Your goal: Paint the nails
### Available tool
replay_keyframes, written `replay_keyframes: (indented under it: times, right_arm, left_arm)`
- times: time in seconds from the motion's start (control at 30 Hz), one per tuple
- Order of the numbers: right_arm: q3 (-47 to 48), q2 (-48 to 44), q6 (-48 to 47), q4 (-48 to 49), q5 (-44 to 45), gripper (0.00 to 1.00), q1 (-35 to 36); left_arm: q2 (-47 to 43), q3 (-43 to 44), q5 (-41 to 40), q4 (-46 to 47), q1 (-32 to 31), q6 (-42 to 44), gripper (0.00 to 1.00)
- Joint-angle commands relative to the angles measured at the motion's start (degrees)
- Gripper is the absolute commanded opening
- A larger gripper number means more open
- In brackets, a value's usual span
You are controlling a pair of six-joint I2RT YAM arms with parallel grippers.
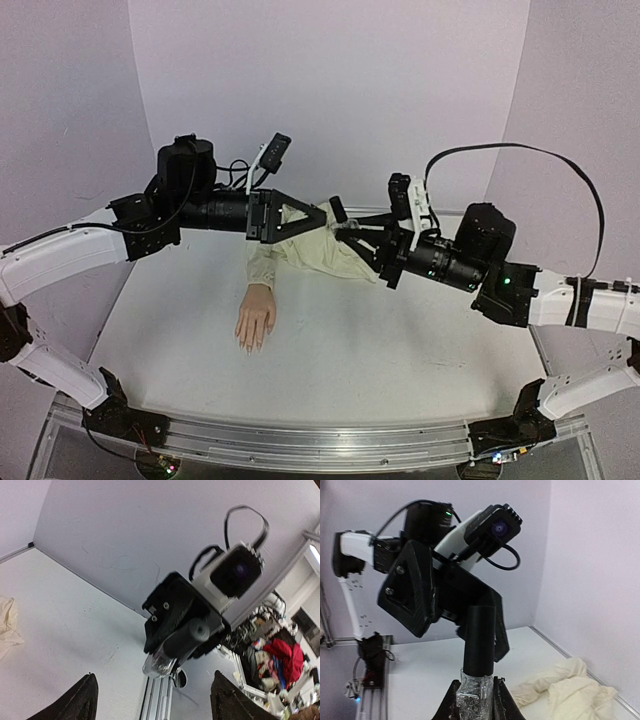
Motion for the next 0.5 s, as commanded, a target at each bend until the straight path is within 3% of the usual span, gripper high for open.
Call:
replay_keyframes:
  times: [0.0,0.23,0.33,0.47]
  right_arm:
    - [0.71,2.35,-6.17,4.33,17.97,0.00,2.60]
    - [4.55,8.45,-9.41,4.81,28.59,0.00,6.03]
    - [4.91,9.57,-9.95,6.29,30.74,0.00,7.23]
    - [5.07,10.51,-10.24,7.87,31.65,0.00,7.73]
  left_arm:
    - [1.88,5.36,-9.49,1.35,0.10,-7.34,0.74]
    - [5.83,8.00,-9.72,1.35,-0.01,-7.23,0.63]
    - [6.56,8.02,-10.68,1.35,-0.24,-7.00,0.51]
    - [6.75,7.46,-11.78,1.35,-0.36,-6.81,0.47]
